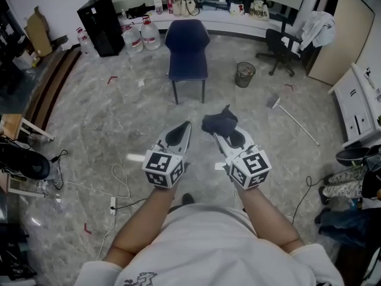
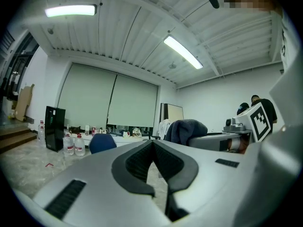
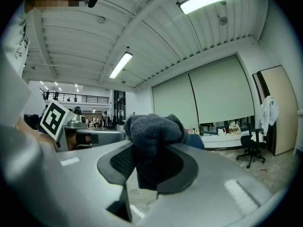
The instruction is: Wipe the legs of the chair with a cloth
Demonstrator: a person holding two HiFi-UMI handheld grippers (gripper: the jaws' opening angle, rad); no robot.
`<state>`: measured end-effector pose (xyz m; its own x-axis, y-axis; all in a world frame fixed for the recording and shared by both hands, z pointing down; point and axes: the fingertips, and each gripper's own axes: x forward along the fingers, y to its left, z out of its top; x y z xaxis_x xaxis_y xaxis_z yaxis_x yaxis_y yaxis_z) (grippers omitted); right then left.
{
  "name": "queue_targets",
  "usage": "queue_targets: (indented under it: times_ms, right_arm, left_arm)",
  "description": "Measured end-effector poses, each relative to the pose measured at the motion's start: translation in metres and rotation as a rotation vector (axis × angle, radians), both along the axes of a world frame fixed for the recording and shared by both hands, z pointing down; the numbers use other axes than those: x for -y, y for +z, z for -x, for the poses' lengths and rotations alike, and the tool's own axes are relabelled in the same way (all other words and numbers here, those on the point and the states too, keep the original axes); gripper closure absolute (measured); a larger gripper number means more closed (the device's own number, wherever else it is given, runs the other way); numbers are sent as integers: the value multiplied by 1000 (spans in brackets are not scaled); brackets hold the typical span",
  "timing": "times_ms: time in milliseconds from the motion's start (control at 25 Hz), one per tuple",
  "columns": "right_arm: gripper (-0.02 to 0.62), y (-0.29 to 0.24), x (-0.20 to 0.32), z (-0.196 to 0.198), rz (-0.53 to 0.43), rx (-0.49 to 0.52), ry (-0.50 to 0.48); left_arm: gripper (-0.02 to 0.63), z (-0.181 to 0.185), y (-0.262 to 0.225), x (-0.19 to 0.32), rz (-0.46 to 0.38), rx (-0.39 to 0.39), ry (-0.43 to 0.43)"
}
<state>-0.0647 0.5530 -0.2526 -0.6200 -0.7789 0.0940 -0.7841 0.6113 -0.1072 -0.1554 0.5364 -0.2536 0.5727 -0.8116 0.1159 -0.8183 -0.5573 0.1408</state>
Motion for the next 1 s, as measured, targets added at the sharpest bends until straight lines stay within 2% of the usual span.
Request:
queue_targets:
  times_ms: [240,440,560,720,840,1000]
  right_arm:
    - [491,0,59,21,1,8,37]
    - [491,18,118,18,21,3,40]
    - [490,34,169,9,25,0,30]
    - [489,64,260,-17,34,8,13]
    - [489,86,341,-33,54,0,-19]
    - [489,115,452,-60,95,-23,-77]
  left_arm:
    - [601,22,2,60,18,4,35]
    - [601,16,17,118,36,9,48]
    - [601,6,31,167,54,-16,57]
    - [601,-17,61,253,63,-27,39]
    - [601,-32,79,335,76,-50,8]
    - [601,-63,104,448,103,-38,-31]
